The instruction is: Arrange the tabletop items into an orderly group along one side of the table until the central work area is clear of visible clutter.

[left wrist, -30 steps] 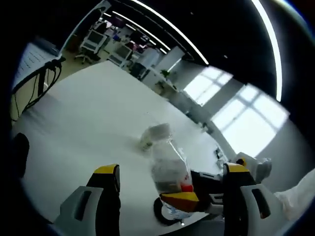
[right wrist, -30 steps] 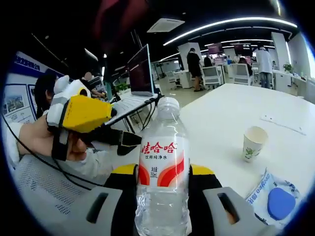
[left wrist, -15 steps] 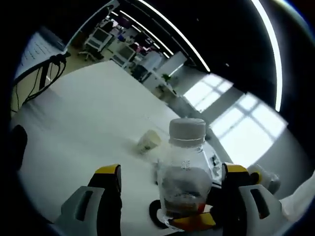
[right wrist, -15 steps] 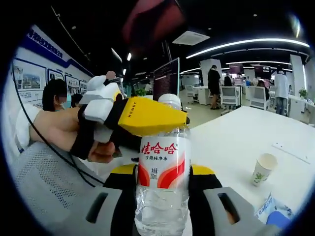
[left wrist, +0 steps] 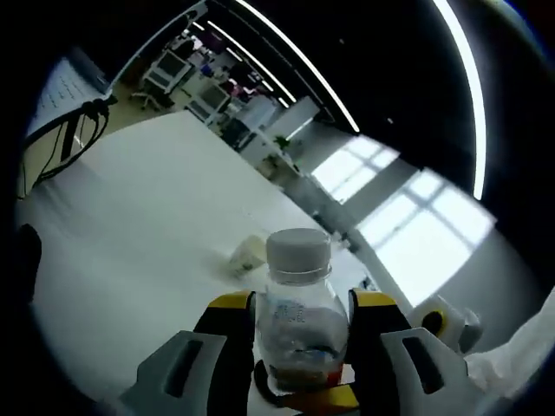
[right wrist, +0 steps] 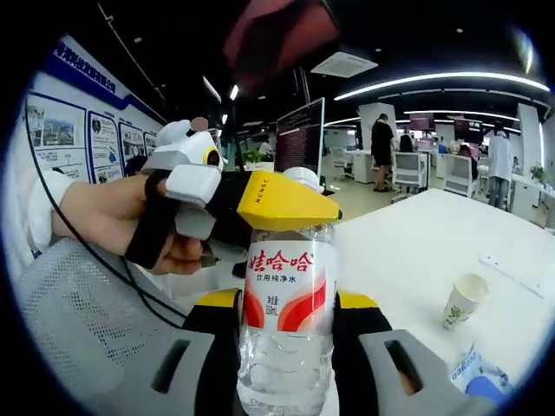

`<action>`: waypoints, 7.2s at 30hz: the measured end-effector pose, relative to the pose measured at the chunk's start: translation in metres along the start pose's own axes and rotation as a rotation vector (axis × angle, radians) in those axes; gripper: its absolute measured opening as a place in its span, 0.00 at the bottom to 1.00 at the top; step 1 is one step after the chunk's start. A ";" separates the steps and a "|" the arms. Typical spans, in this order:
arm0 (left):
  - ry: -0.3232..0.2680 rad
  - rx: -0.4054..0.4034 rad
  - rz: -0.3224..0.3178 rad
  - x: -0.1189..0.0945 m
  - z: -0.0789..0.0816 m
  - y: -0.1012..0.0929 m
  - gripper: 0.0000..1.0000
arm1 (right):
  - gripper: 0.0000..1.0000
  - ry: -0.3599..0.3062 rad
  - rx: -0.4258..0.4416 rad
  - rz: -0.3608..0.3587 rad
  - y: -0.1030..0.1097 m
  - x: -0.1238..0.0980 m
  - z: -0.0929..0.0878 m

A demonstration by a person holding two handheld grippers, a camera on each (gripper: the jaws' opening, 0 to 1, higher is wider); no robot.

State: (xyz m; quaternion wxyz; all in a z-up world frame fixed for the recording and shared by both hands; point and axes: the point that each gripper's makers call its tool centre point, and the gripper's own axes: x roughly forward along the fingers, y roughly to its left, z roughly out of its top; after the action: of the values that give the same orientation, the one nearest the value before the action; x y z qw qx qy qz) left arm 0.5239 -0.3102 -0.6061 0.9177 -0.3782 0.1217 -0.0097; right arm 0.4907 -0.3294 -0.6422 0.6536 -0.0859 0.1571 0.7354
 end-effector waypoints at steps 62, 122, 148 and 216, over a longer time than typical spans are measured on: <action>0.353 0.734 -0.631 0.027 -0.011 -0.078 0.36 | 0.40 0.065 -0.107 0.115 -0.028 -0.013 -0.001; 0.206 0.827 -0.581 0.144 0.060 0.004 0.36 | 0.44 0.069 -0.177 -0.095 -0.175 0.048 -0.002; 0.191 0.786 -0.582 0.205 0.062 0.044 0.36 | 0.42 0.036 -0.060 -0.191 -0.146 -0.054 -0.016; 0.258 0.875 -0.757 0.217 0.028 0.067 0.37 | 0.37 0.221 0.022 -0.241 -0.172 -0.064 -0.071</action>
State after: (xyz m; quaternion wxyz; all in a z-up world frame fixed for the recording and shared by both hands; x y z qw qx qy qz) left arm 0.7359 -0.2666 -0.6806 0.8988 0.0224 0.0736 -0.4315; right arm 0.6631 -0.3973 -0.7081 0.7169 -0.1772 0.2247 0.6358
